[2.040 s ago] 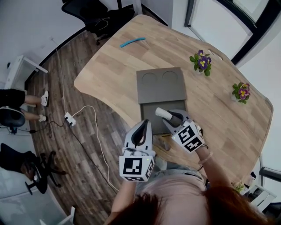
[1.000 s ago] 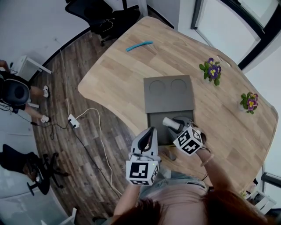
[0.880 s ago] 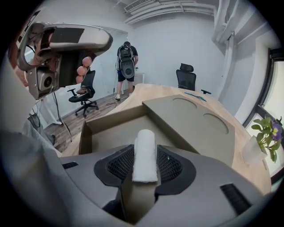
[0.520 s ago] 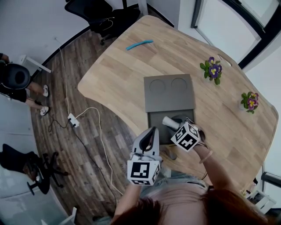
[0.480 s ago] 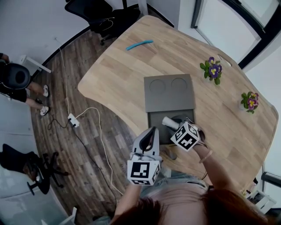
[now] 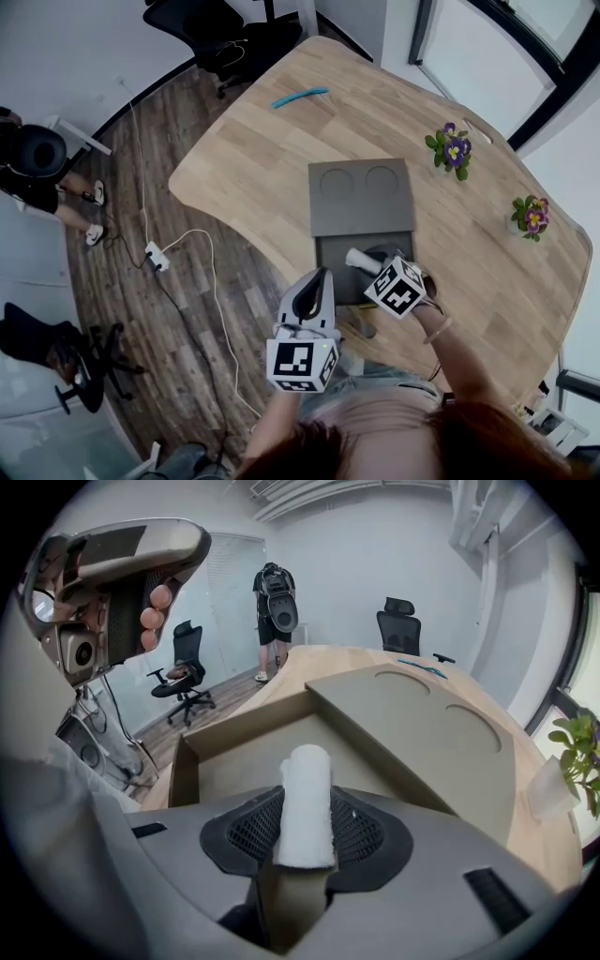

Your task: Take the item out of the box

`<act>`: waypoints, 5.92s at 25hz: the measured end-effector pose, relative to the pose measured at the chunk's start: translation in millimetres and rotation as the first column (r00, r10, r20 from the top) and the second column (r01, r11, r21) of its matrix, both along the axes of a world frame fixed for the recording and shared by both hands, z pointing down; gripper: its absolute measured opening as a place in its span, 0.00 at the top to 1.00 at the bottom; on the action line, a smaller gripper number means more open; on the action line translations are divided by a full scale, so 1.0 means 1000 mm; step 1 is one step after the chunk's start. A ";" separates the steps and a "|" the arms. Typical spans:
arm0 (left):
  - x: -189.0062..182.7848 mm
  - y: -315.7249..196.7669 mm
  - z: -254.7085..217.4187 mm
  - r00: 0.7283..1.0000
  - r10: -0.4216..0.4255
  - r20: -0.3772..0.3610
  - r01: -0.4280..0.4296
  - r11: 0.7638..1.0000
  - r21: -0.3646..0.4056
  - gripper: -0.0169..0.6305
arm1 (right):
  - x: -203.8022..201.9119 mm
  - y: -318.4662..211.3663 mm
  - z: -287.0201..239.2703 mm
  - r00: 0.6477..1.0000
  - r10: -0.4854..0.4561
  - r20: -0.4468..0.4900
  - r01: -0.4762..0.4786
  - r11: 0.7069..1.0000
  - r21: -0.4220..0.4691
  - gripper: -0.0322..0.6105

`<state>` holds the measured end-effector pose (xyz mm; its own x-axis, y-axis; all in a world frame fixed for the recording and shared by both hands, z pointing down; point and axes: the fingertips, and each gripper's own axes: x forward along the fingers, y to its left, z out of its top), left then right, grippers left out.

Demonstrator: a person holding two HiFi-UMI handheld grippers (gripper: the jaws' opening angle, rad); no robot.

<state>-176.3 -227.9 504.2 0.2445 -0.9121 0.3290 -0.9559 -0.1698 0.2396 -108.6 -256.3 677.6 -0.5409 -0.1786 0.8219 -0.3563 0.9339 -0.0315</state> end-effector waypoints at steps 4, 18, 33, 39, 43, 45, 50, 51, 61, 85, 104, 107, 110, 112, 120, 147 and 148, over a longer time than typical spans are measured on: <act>-0.004 0.002 -0.003 1.000 -0.015 0.004 0.015 1.000 0.006 0.98 | 0.001 -0.002 -0.009 1.000 0.022 0.023 -0.022 1.000 0.015 0.74; -0.003 0.013 -0.025 1.000 -0.025 0.019 0.024 0.998 0.053 0.98 | 0.006 -0.003 -0.046 0.986 0.105 0.128 -0.112 0.992 0.055 0.74; -0.004 0.032 -0.047 0.999 -0.021 0.037 0.017 0.995 0.097 0.98 | 0.009 0.009 -0.088 0.961 0.165 0.221 -0.194 0.974 0.114 0.74; -0.002 0.040 -0.055 0.999 -0.011 0.045 0.005 0.994 0.112 0.98 | 0.013 0.015 -0.106 0.946 0.190 0.263 -0.232 0.963 0.140 0.74; -0.003 0.044 -0.060 0.999 -0.008 0.046 0.002 0.992 0.124 0.98 | 0.014 0.018 -0.117 0.936 0.194 0.295 -0.248 0.955 0.161 0.74; -0.002 0.046 -0.063 0.999 -0.005 0.045 -0.001 0.991 0.131 0.98 | 0.015 0.021 -0.123 0.928 0.204 0.311 -0.263 0.951 0.162 0.74; -0.002 0.051 -0.071 0.999 0.003 0.049 -0.010 0.989 0.149 0.98 | 0.017 0.024 -0.143 0.903 0.228 0.364 -0.308 0.935 0.179 0.74; -0.002 0.052 -0.072 0.999 0.001 0.047 -0.008 0.988 0.151 0.98 | 0.018 0.024 -0.146 0.898 0.231 0.374 -0.316 0.931 0.182 0.74; 0.000 0.063 -0.088 0.999 0.012 0.042 -0.019 0.984 0.176 0.98 | 0.029 0.038 -0.179 0.828 0.274 0.489 -0.401 0.899 0.175 0.74; 0.019 0.079 -0.120 0.998 -0.024 0.049 0.010 0.967 0.256 0.98 | 0.069 0.060 -0.252 0.686 0.256 0.681 -0.498 0.848 0.182 0.74; 0.051 0.096 -0.148 0.997 -0.048 0.065 0.029 0.965 0.262 0.98 | 0.097 0.082 -0.301 0.661 0.188 0.727 -0.465 0.862 0.200 0.74; 0.055 0.096 -0.151 0.997 -0.041 0.068 0.022 0.965 0.263 0.98 | 0.101 0.084 -0.307 0.653 0.188 0.733 -0.470 0.860 0.198 0.74; 0.059 0.096 -0.155 0.997 -0.032 0.072 0.012 0.965 0.263 0.98 | 0.106 0.085 -0.313 0.646 0.189 0.740 -0.476 0.857 0.196 0.74; 0.061 0.096 -0.158 0.997 -0.029 0.075 0.008 0.965 0.261 0.98 | 0.108 0.085 -0.317 0.642 0.187 0.743 -0.477 0.857 0.197 0.74; 0.072 0.094 -0.162 0.996 -0.033 0.086 0.009 0.966 0.257 0.98 | 0.117 0.084 -0.327 0.644 0.166 0.747 -0.457 0.866 0.202 0.74; 0.094 0.075 -0.159 0.993 -0.069 0.098 0.044 0.971 0.235 0.98 | 0.140 0.068 -0.328 0.651 0.154 0.744 -0.428 0.883 0.191 0.74; 0.094 0.075 -0.158 0.993 -0.068 0.099 0.044 0.972 0.233 0.98 | 0.140 0.068 -0.328 0.649 0.155 0.745 -0.428 0.884 0.188 0.74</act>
<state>-82.7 -153.0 346.0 0.1659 -0.9775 0.1301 -0.9832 -0.1538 0.0979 31.3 -188.2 349.6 -0.7919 -0.6042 0.0890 -0.6107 0.7842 -0.1098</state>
